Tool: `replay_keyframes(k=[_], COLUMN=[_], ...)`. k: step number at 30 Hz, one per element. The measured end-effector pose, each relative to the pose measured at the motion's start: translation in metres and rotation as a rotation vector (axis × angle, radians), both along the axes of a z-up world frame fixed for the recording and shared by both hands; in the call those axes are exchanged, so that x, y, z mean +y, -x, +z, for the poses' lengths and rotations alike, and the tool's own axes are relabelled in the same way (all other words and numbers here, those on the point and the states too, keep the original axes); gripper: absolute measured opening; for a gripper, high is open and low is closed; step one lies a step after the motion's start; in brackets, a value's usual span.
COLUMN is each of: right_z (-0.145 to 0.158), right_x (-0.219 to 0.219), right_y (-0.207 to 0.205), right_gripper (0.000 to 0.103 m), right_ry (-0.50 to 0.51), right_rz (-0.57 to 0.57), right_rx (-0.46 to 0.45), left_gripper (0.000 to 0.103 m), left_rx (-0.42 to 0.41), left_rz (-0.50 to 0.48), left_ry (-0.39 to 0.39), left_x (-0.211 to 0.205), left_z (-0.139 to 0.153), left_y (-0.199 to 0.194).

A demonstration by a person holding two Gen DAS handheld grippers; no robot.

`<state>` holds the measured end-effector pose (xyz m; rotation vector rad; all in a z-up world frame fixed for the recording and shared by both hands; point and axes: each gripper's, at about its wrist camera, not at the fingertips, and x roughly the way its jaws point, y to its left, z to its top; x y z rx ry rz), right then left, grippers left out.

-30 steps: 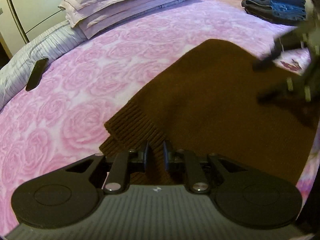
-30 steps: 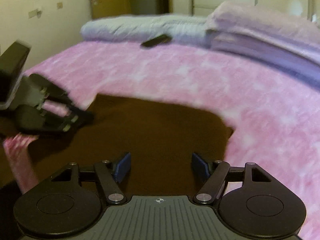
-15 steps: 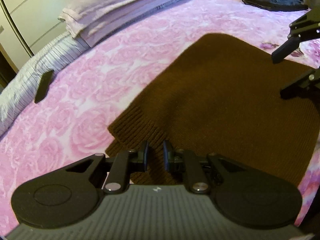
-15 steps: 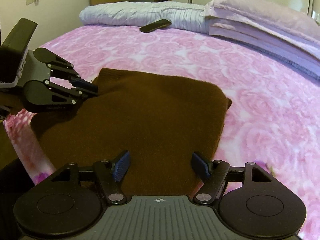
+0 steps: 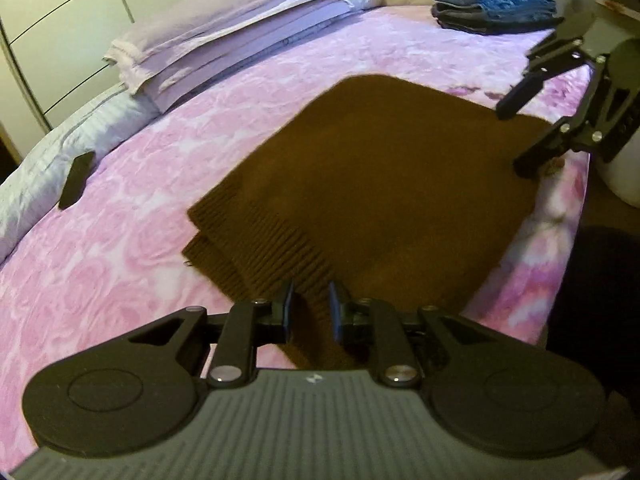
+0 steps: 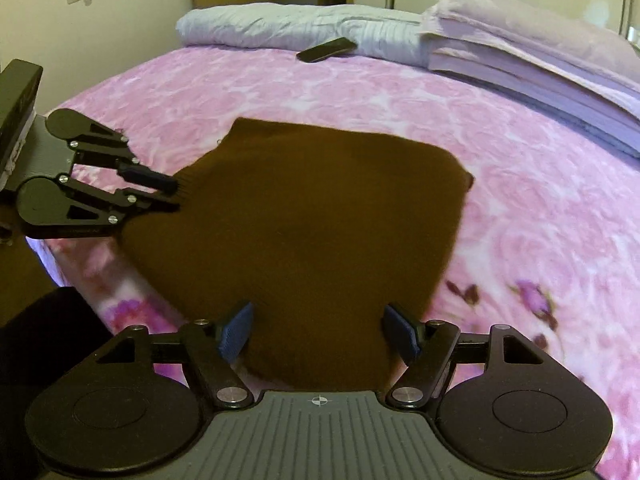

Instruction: Fold clothes

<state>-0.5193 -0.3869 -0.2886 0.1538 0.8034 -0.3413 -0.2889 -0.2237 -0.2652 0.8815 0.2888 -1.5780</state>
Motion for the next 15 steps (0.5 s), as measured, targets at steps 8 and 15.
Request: replay_keyframes(k=[8, 15], right_z=[-0.007, 0.028], right_x=[-0.017, -0.055], right_y=[0.017, 0.015], right_gripper=[0.071, 0.071], right_ry=[-0.093, -0.063], right_rz=[-0.058, -0.138], right_rx=[0.022, -0.197], left_gripper=[0.014, 0.017], left_rx=[0.011, 0.041], left_rz=[-0.092, -0.069], left_ry=[-0.058, -0.009], left_x=[0.011, -0.024], left_z=[-0.003, 0.027], left_y=[0.028, 0.016])
